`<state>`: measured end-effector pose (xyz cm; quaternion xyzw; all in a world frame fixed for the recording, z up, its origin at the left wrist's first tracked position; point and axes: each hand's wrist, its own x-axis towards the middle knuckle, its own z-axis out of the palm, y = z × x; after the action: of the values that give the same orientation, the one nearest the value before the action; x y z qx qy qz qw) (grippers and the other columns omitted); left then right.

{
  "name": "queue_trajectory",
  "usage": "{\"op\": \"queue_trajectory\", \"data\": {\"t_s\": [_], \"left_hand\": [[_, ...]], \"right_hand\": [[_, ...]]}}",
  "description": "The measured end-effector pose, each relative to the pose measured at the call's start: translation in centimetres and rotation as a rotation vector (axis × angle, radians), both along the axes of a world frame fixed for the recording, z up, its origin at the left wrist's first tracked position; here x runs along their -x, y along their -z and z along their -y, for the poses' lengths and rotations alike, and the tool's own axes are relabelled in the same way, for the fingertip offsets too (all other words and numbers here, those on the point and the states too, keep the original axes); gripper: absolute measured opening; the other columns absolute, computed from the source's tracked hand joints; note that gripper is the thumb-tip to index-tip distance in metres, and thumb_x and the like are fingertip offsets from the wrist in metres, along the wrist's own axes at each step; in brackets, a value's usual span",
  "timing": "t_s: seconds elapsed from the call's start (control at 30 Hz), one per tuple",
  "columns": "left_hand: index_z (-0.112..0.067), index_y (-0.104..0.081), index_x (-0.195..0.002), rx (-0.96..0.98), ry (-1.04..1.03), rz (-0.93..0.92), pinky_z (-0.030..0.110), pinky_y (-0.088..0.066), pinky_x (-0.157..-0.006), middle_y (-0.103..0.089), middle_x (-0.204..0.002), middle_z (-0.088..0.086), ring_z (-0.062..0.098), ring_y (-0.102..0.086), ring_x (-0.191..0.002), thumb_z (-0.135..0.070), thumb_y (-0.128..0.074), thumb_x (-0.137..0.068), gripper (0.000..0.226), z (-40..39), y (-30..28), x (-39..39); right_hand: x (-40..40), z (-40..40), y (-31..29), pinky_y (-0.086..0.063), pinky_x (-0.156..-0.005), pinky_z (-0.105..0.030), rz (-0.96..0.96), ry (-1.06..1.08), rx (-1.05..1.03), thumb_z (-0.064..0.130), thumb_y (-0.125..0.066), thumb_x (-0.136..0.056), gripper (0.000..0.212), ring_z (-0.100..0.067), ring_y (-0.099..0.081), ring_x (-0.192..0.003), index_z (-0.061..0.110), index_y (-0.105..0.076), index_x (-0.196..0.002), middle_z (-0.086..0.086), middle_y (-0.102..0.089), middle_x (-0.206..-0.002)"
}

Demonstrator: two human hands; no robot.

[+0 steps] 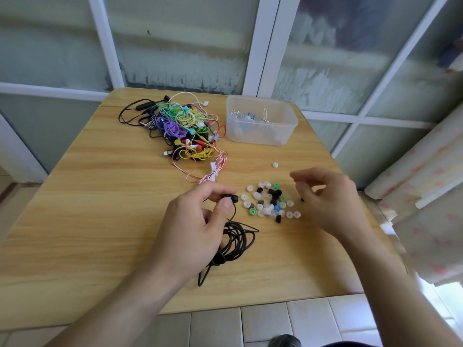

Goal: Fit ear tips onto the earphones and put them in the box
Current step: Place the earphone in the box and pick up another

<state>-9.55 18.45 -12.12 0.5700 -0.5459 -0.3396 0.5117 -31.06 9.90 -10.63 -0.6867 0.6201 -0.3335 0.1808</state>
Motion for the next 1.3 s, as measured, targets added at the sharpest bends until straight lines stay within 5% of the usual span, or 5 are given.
{"op": "queue_trajectory", "data": {"t_s": [0.13,0.53,0.73,0.93,1.3], "left_hand": [[-0.027,-0.066,-0.095,-0.022,0.000,-0.028,0.025,-0.043,-0.044,-0.065,-0.085,-0.014,0.020,-0.059,-0.042,-0.013,-0.063,-0.091,0.015,0.1,0.0,0.1],[-0.026,-0.062,-0.098,-0.047,0.000,-0.045,0.039,-0.051,-0.044,-0.072,-0.084,-0.010,0.024,-0.063,-0.052,-0.014,-0.056,-0.095,0.014,0.2,-0.1,0.3],[-0.023,-0.063,-0.100,-0.081,0.001,-0.123,0.019,-0.044,-0.051,-0.068,-0.075,-0.004,0.005,-0.052,-0.052,-0.011,-0.051,-0.097,0.017,0.6,0.0,0.2],[-0.016,-0.063,-0.102,-0.143,0.012,-0.312,0.019,-0.049,-0.050,-0.067,-0.083,0.004,0.007,-0.061,-0.060,-0.006,-0.053,-0.095,0.016,0.7,-0.8,0.0],[-0.012,-0.059,-0.107,-0.335,0.161,-0.805,0.034,-0.041,-0.059,-0.061,-0.080,0.008,0.022,-0.054,-0.067,-0.040,-0.052,-0.082,0.038,0.8,-2.4,-1.0]], "right_hand": [[0.6,1.0,0.6,-0.030,-0.061,-0.010,-0.229,-0.050,-0.081,0.026,-0.060,-0.094,0.014,-0.007,-0.052,-0.090,0.033,-0.071,-0.100,0.011,-0.058,-0.101],[-0.7,1.9,1.3,-0.028,-0.073,-0.018,-0.263,-0.067,-0.041,0.028,-0.067,-0.089,0.010,-0.011,-0.048,-0.096,0.022,-0.074,-0.085,0.008,-0.058,-0.094],[-1.6,-0.4,-0.8,-0.050,-0.066,-0.011,0.196,0.033,0.195,0.019,-0.065,-0.090,0.010,0.006,-0.066,-0.073,0.018,-0.073,-0.084,0.014,-0.072,-0.075],[-4.2,-3.9,-1.5,-0.058,-0.059,-0.025,0.772,-0.174,-0.182,-0.002,-0.069,-0.085,0.003,-0.020,-0.073,-0.066,-0.004,-0.068,-0.086,-0.012,-0.074,-0.073],[-3.8,-4.3,-0.5,-0.057,-0.061,-0.031,0.637,-0.445,-0.559,0.001,-0.070,-0.085,0.016,-0.024,-0.067,-0.067,0.002,-0.070,-0.101,-0.010,-0.062,-0.079]]}}
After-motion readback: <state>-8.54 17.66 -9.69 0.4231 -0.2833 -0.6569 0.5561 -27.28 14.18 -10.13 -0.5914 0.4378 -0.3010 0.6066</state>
